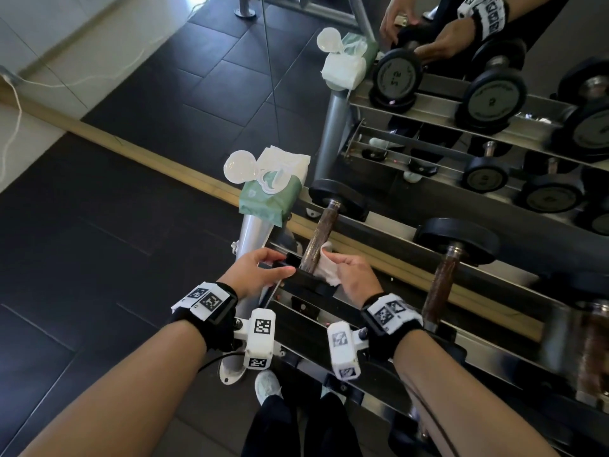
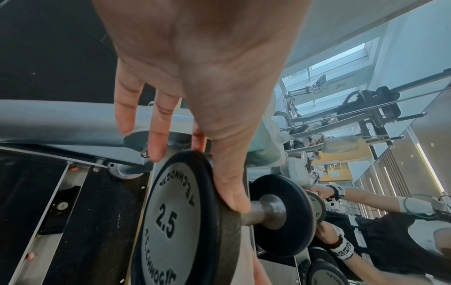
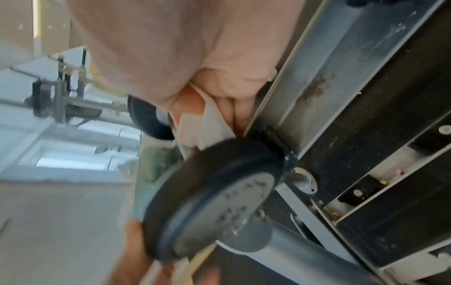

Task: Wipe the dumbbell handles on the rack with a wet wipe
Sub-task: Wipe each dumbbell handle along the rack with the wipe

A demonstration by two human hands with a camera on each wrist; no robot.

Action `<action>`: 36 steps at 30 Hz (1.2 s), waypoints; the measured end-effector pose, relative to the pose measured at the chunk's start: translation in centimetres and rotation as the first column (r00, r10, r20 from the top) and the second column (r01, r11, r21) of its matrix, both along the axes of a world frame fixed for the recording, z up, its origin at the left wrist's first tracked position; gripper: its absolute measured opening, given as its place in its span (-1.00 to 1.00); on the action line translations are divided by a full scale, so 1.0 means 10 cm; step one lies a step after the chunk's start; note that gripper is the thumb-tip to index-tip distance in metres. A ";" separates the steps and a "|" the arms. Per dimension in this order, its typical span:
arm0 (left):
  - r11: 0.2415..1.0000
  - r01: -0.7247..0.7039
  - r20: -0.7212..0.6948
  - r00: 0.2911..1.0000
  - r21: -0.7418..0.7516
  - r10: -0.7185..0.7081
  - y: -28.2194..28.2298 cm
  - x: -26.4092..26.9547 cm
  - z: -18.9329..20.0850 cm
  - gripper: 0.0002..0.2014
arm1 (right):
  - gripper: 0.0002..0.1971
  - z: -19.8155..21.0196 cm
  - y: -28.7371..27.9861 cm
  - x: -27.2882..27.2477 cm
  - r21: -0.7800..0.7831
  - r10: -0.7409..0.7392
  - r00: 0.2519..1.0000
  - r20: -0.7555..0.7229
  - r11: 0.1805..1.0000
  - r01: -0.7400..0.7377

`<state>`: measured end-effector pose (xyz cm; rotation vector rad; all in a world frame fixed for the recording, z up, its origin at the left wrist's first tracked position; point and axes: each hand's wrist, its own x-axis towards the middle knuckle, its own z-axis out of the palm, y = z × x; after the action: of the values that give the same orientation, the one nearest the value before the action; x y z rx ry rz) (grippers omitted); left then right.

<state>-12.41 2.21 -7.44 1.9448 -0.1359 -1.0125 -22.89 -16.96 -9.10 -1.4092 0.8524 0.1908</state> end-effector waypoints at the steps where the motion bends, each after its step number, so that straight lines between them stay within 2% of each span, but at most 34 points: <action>1: 1.000 -0.001 0.002 1.000 0.003 0.001 0.00 0.00 0.00 -0.70 | -0.67 0.04 -0.07 0.03 0.077 -0.071 0.997 -0.008 0.994 0.071; 3: 1.000 -0.001 0.007 1.000 0.007 0.001 0.00 -0.02 0.00 -0.71 | -0.71 0.11 -0.20 0.13 0.142 -0.233 0.972 0.000 0.963 0.231; 4: 1.000 -0.007 0.005 1.000 0.002 0.007 0.00 -0.03 0.00 -0.70 | -0.70 0.15 -0.24 0.17 0.108 -0.258 0.965 0.043 0.962 0.252; 5: 1.000 -0.017 0.002 1.000 -0.007 0.017 0.00 -0.05 -0.01 -0.69 | -0.65 0.16 -0.24 0.21 0.048 -0.229 0.968 0.105 0.973 0.226; 7: 0.999 -0.035 0.000 0.999 -0.025 0.035 0.01 -0.07 -0.01 -0.68 | -0.53 0.21 -0.12 0.26 -0.115 -0.065 0.982 0.180 0.990 0.086; 9: 0.999 -0.030 0.009 0.999 -0.034 0.030 0.01 -0.08 -0.01 -0.69 | -0.50 0.19 0.05 0.24 -0.275 0.074 0.986 0.147 0.961 -0.031; 11: 0.999 -0.026 0.012 1.000 -0.041 0.027 0.01 -0.08 0.00 -0.68 | -0.54 0.12 0.14 0.18 -0.392 0.142 0.983 0.113 0.916 -0.087; 14: 0.999 -0.017 0.017 1.000 -0.041 0.018 0.01 -0.07 -0.01 -0.68 | -0.60 0.02 0.14 0.02 -0.399 0.197 0.977 0.077 0.905 -0.150; 17: 0.999 -0.010 0.020 1.000 -0.050 0.011 0.01 -0.07 -0.01 -0.67 | -0.65 0.09 0.04 -0.07 -0.326 0.261 0.961 0.095 0.920 -0.218; 18: 0.999 -0.002 0.023 1.000 -0.053 0.003 0.01 -0.07 -0.01 -0.67 | -0.66 0.13 -0.02 -0.05 -0.310 0.252 0.960 0.123 0.929 -0.204; 20: 0.999 0.012 0.025 1.000 -0.049 -0.011 0.02 -0.06 -0.02 -0.69 | -0.69 0.19 -0.13 0.05 -0.338 0.150 0.969 0.195 0.938 -0.077; 22: 0.999 0.016 0.030 0.999 -0.046 -0.015 0.02 -0.07 -0.03 -0.73 | -0.60 0.20 -0.21 0.18 -0.380 0.008 0.972 0.235 0.921 0.084; 23: 0.999 0.019 0.034 0.999 -0.044 -0.017 0.03 -0.07 -0.03 -0.74 | -0.55 0.20 -0.21 0.24 -0.390 -0.015 0.975 0.223 0.915 0.104; 26: 0.999 0.037 0.058 0.998 -0.025 -0.035 0.03 -0.09 -0.05 -0.69 | -0.45 0.15 -0.09 0.26 -0.469 0.169 0.974 0.149 0.879 -0.081; 28: 0.999 0.033 0.062 0.998 -0.029 -0.031 0.03 -0.10 -0.05 -0.67 | -0.46 0.10 -0.02 0.19 -0.520 0.254 0.962 0.099 0.838 -0.168; 34: 0.999 0.041 0.070 0.997 -0.030 -0.039 0.03 -0.09 -0.08 -0.62 | -0.63 0.01 0.07 -0.09 -0.476 0.376 0.926 0.032 0.820 -0.317; 36: 0.999 0.044 0.067 0.997 -0.023 -0.042 0.04 -0.08 -0.10 -0.63 | -0.70 0.06 0.04 -0.14 -0.399 0.418 0.908 0.009 0.834 -0.380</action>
<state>-13.18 2.57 -8.43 1.9614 -0.2273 -0.9700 -24.28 -16.56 -8.55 -1.9555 0.5181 0.2803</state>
